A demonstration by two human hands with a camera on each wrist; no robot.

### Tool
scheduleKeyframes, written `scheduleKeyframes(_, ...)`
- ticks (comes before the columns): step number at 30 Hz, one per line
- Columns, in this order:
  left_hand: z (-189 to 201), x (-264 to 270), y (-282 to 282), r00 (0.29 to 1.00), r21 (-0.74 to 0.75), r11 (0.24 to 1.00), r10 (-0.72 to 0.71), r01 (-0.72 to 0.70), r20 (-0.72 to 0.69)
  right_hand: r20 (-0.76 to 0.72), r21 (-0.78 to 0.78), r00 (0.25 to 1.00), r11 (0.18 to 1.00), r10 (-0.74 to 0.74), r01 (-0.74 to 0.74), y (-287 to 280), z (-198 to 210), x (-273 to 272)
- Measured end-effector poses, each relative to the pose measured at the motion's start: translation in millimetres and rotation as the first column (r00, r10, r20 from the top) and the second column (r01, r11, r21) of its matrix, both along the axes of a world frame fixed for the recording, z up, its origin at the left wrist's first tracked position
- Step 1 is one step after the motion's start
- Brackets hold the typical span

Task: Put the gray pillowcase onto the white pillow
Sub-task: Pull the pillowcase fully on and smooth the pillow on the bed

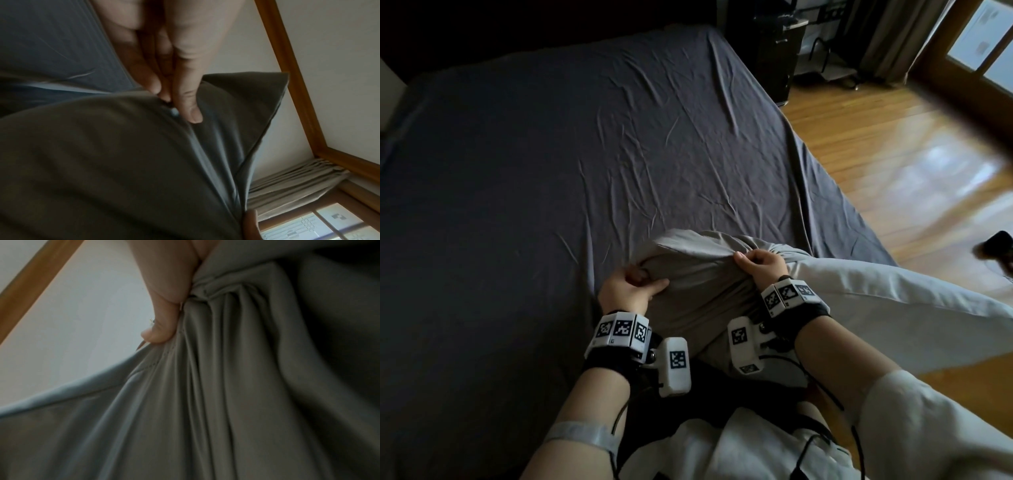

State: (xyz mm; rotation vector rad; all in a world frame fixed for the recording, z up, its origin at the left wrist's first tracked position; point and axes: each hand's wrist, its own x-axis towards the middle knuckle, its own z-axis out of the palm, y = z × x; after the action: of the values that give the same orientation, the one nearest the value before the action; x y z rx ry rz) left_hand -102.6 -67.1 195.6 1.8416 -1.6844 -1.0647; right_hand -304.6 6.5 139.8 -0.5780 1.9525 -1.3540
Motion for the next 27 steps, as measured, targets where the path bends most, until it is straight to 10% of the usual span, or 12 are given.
scheduleKeyframes(9,-12,14,-4,0.932,0.269,0.924,-0.322,0.272,0.164,-0.104,0.114,0.994,0.994,0.019,-0.007,3,-3,-2)
scheduleKeyframes(16,42,4,-71,0.933,0.070,0.944,-0.306,0.324,-0.188,-0.118,0.194,0.988,0.978,0.097,-0.073,11,0,-1)
scheduleKeyframes(20,60,-34,-73,0.822,0.318,0.780,-0.569,0.538,0.005,-0.109,0.205,0.990,0.977,0.087,-0.064,13,-3,0)
scheduleKeyframes(27,52,-60,-72,0.697,0.326,0.760,-0.648,0.562,0.308,-0.096,0.207,0.987,0.973,0.127,-0.105,19,5,2)
